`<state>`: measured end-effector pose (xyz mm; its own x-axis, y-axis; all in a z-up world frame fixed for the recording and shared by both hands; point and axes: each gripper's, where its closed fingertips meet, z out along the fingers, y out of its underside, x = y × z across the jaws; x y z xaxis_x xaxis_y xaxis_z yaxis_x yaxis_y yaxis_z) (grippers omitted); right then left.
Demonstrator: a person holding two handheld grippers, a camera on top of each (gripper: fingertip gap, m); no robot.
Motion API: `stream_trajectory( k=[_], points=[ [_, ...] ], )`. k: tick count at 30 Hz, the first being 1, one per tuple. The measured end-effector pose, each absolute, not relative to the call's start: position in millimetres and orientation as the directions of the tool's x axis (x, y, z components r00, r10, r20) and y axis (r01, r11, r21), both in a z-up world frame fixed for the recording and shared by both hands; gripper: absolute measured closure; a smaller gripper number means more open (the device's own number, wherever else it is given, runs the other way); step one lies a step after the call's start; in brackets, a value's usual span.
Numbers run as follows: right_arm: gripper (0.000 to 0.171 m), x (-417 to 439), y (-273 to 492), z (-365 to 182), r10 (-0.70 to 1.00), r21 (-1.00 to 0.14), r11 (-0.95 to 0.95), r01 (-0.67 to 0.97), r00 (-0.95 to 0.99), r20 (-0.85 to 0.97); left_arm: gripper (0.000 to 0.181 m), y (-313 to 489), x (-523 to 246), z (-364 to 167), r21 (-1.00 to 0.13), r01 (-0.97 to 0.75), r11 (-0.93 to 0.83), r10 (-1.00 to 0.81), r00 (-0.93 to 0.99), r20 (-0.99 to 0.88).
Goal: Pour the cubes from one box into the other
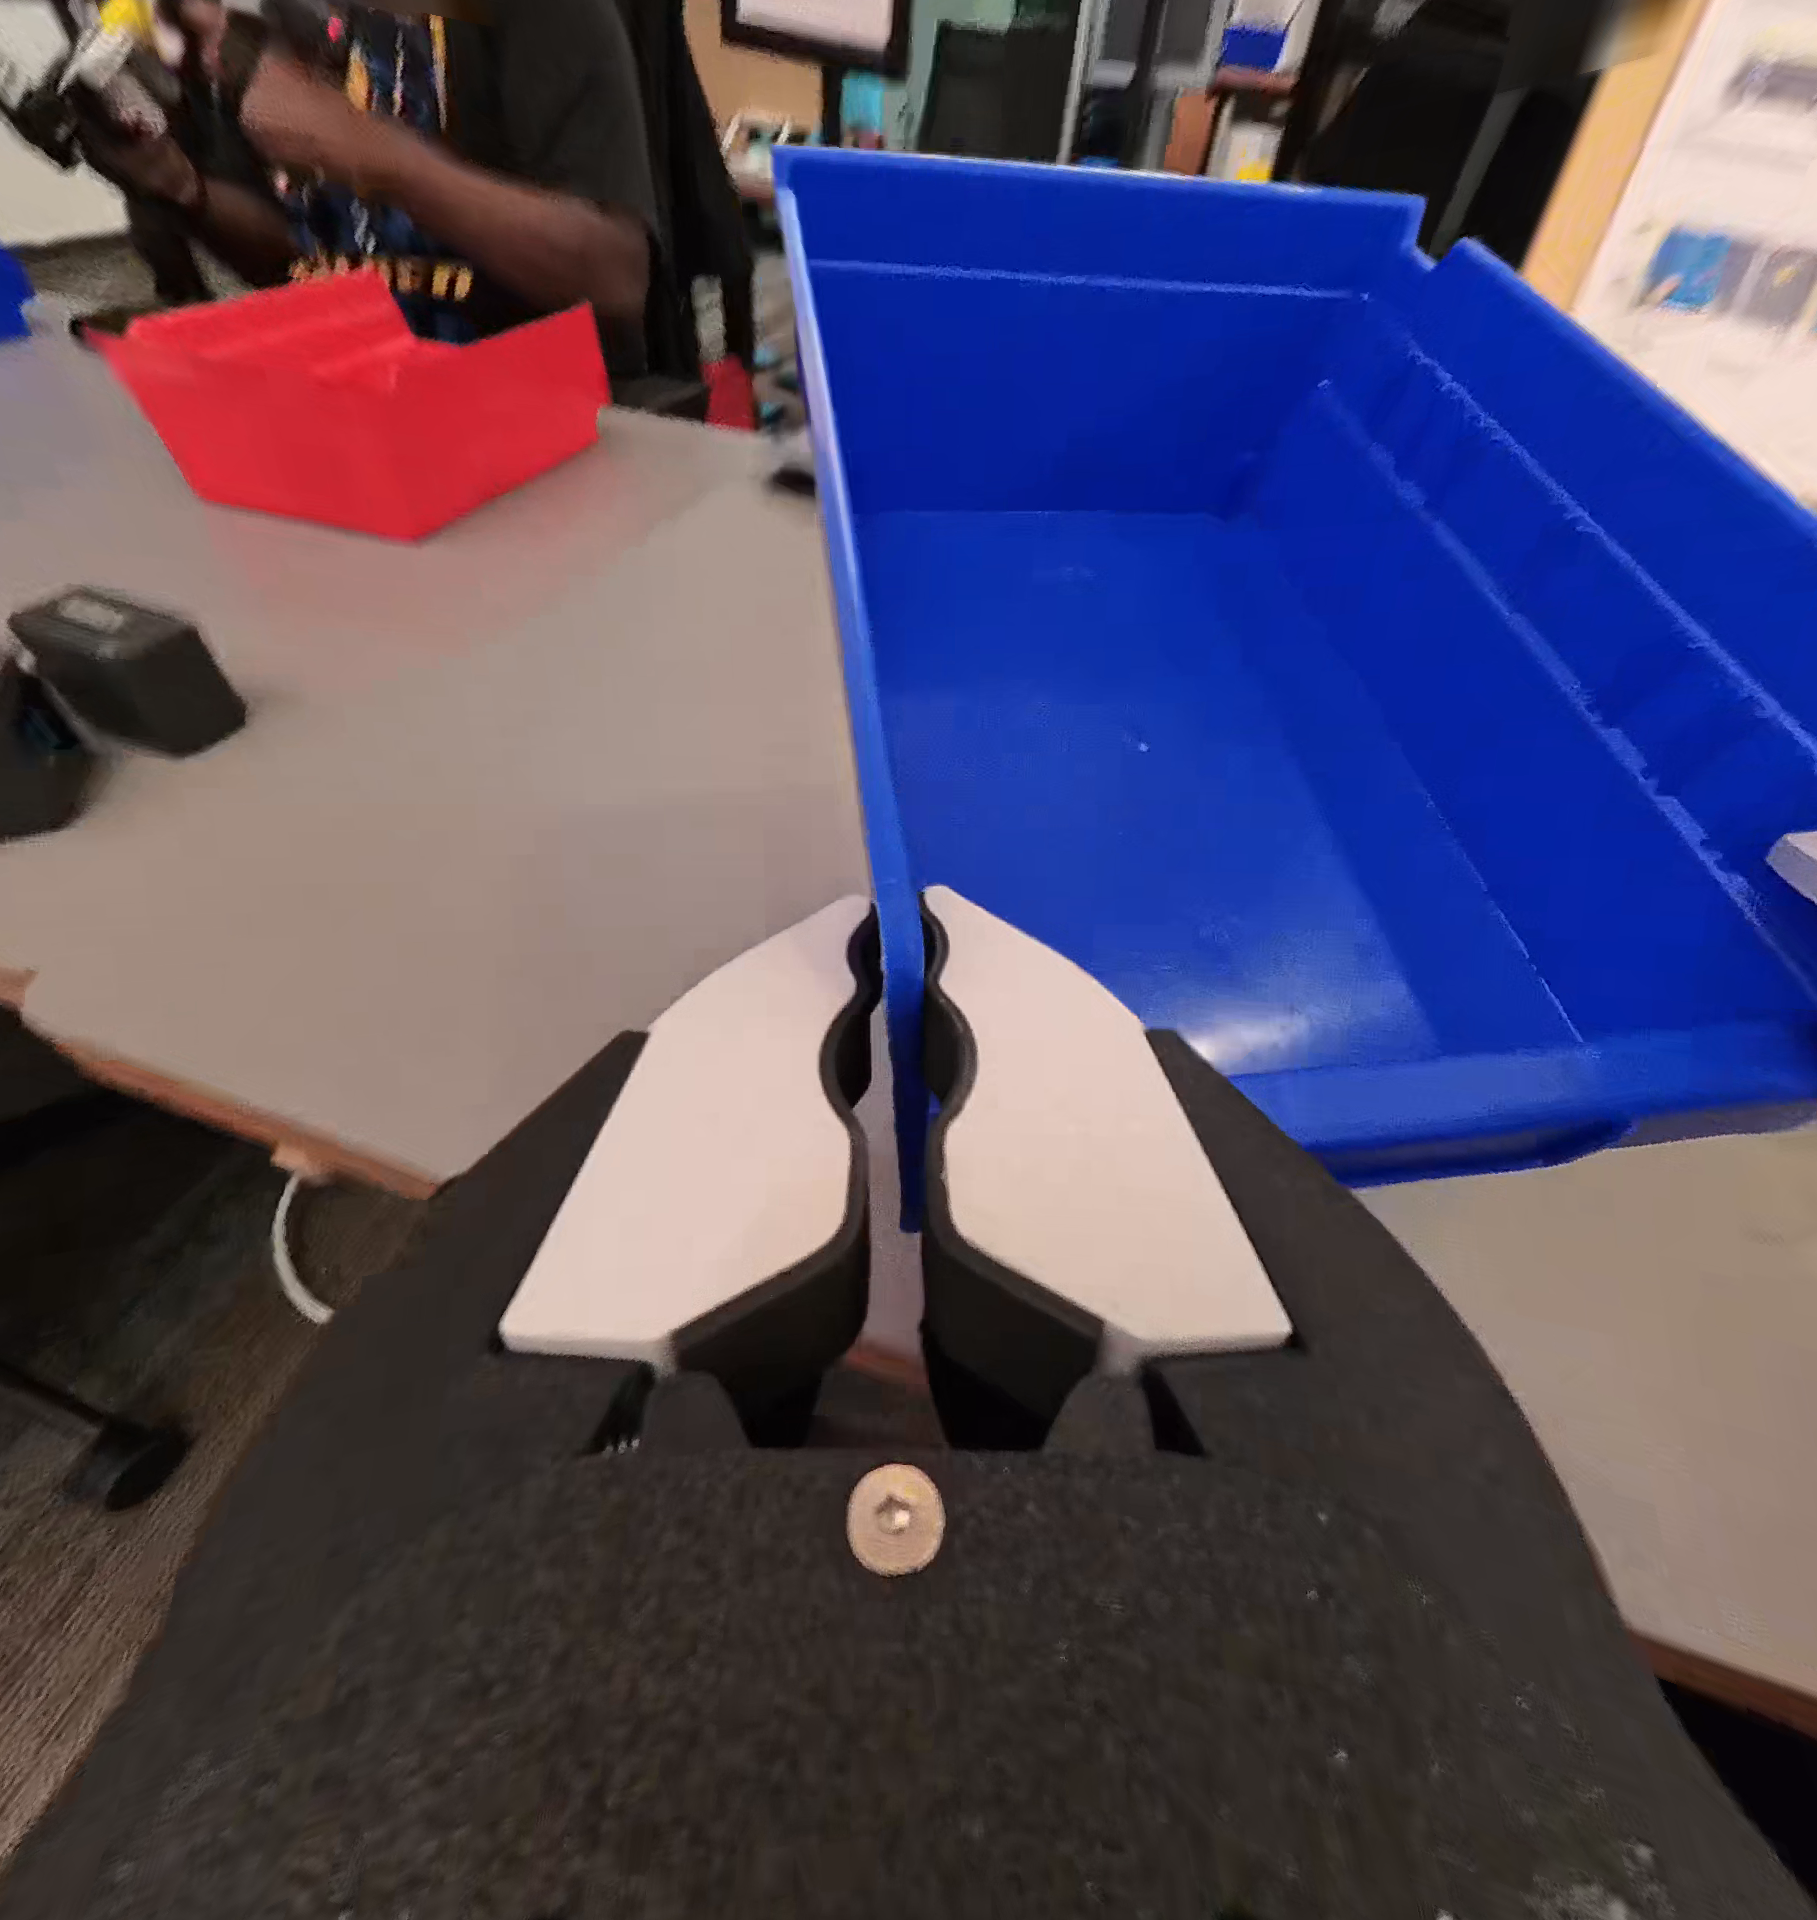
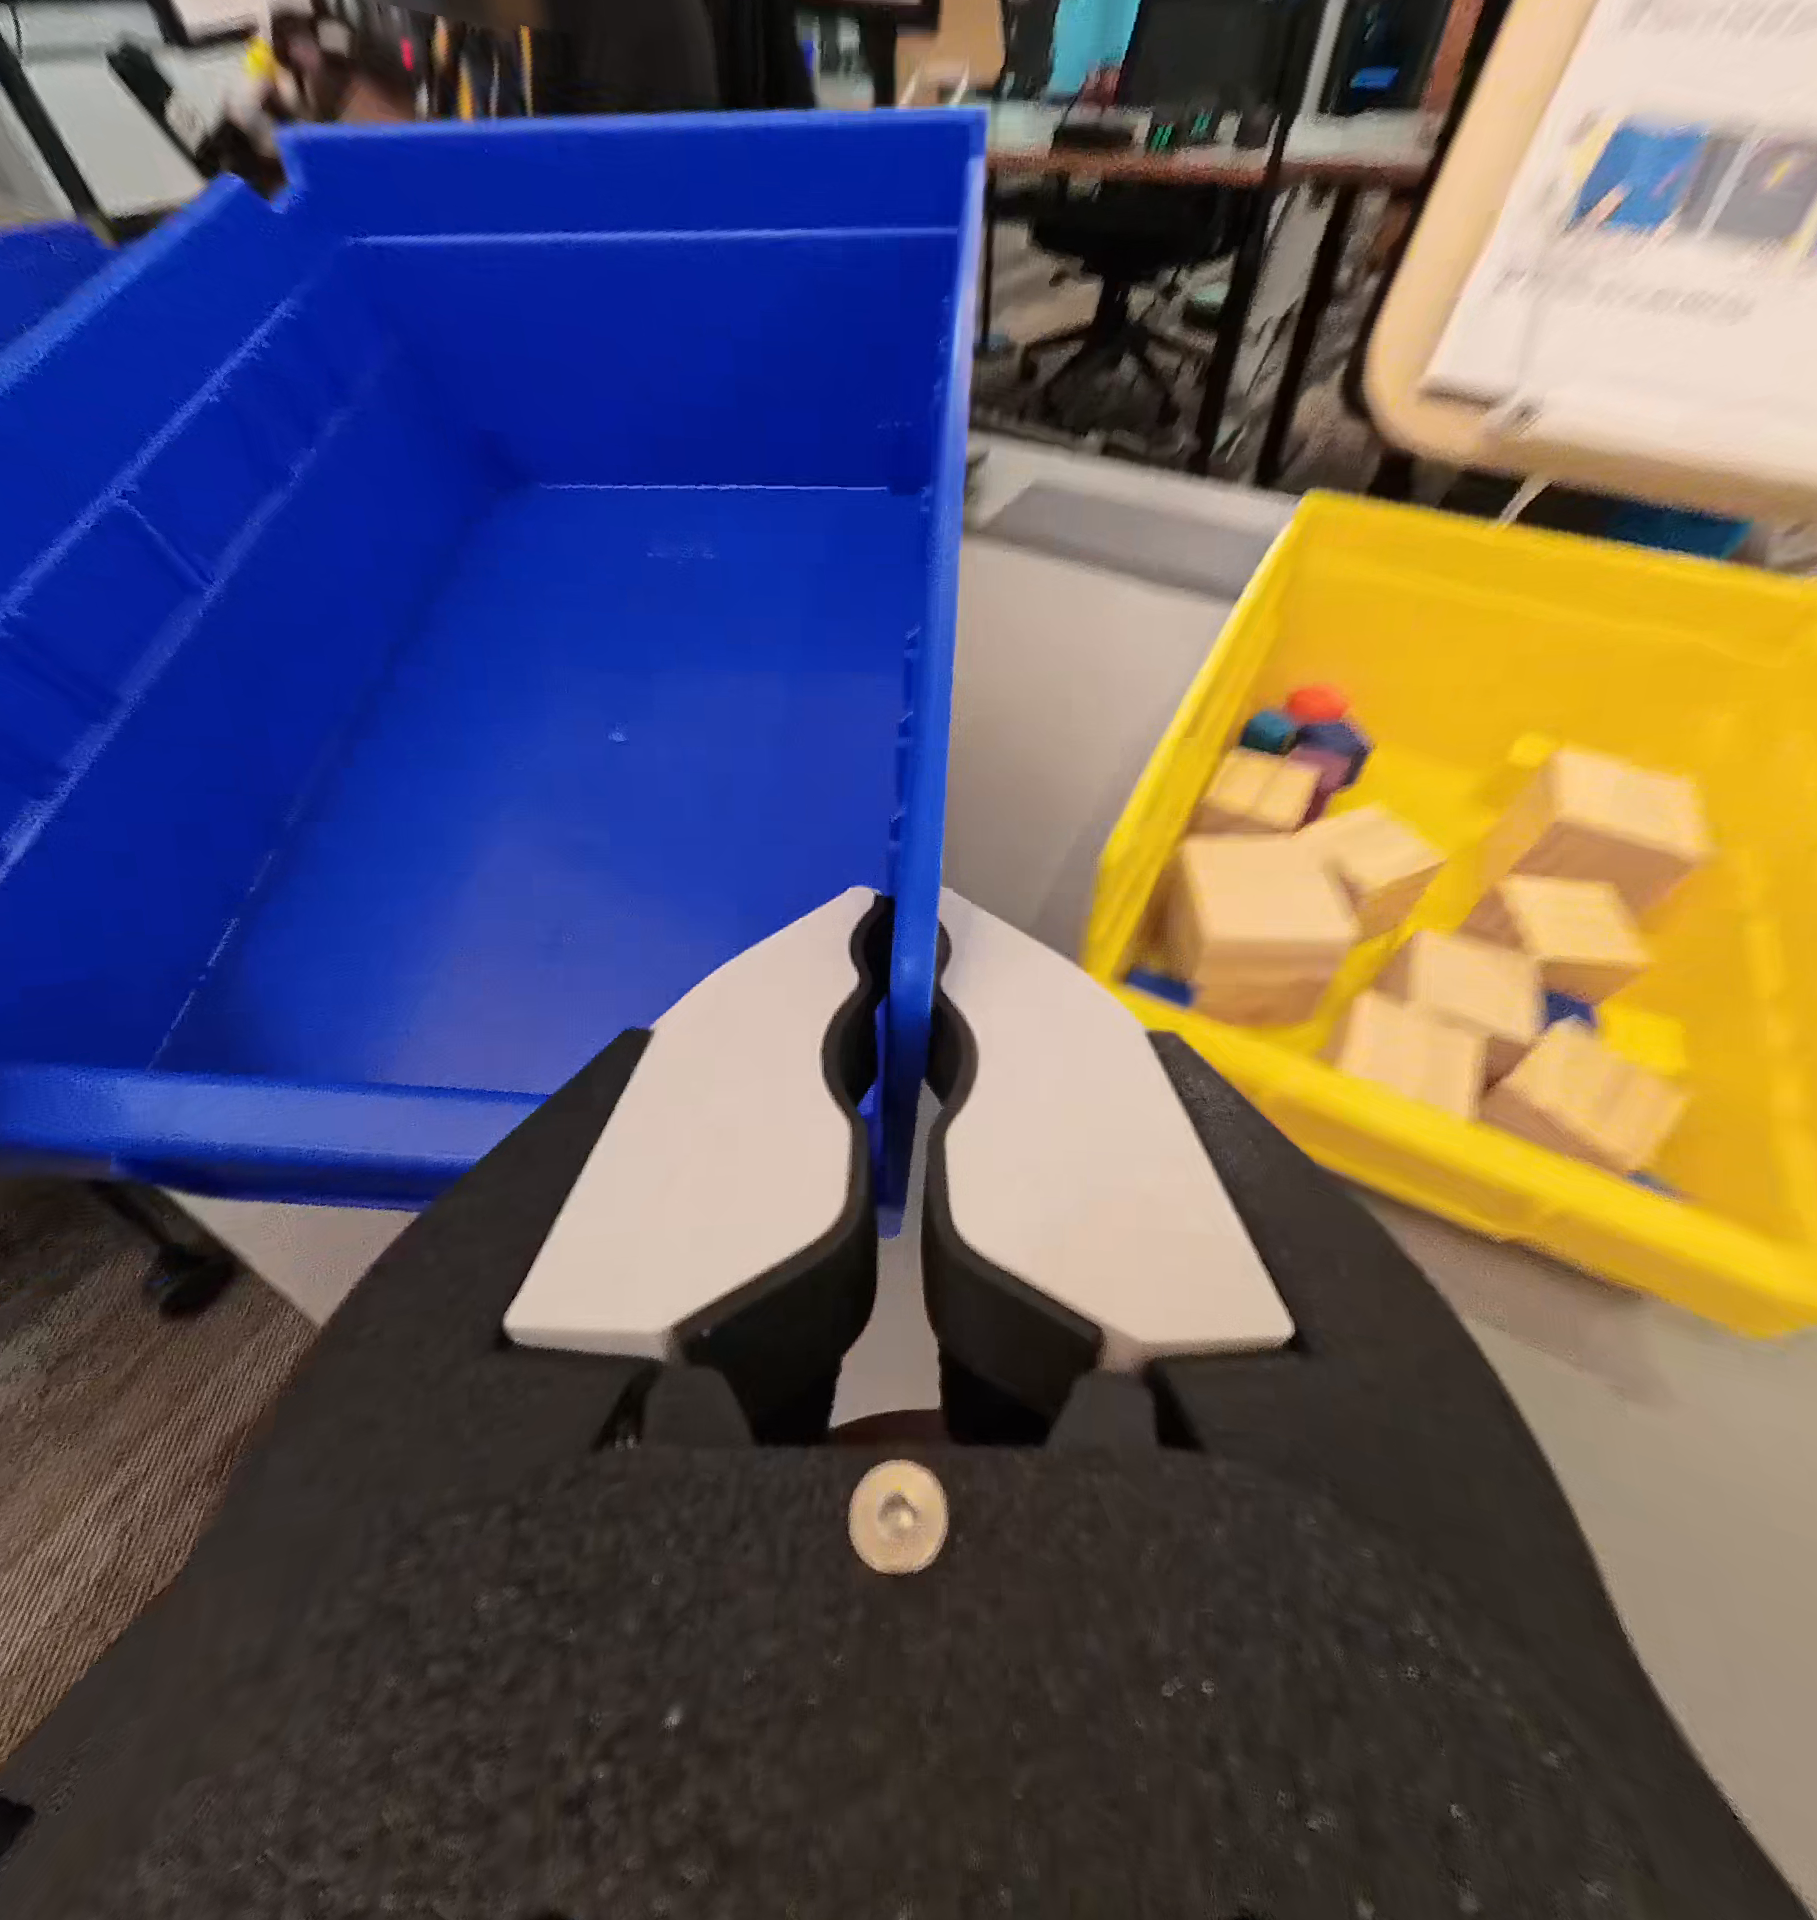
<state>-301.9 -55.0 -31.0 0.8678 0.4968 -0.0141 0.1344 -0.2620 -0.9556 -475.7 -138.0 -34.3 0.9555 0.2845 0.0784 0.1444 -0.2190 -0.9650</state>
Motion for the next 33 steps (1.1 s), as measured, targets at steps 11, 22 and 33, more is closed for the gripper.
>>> stream_trajectory(
  k=[11,22,33],
  points=[
    [0.168,-56.6,-18.0,107.7,0.165,-0.998,-0.060,0.002,0.986,-0.008,0.178,-30.0,-250.9,110.2,-0.999,0.019,-0.033,-0.066,0.998,0.021],
    [0.169,257.7,1.8,10.7,-0.149,-0.953,-0.297,-0.050,0.989,-0.006,0.178,33.2,65.1,11.2,-0.970,-0.118,-0.212,-0.344,0.938,-0.039],
    [0.169,257.9,54.0,-114.3,-0.061,-0.874,-0.462,-0.151,0.988,-0.139,0.177,66.9,66.5,-97.4,-0.904,-0.158,-0.398,-0.259,0.964,-0.055]
  ],
)
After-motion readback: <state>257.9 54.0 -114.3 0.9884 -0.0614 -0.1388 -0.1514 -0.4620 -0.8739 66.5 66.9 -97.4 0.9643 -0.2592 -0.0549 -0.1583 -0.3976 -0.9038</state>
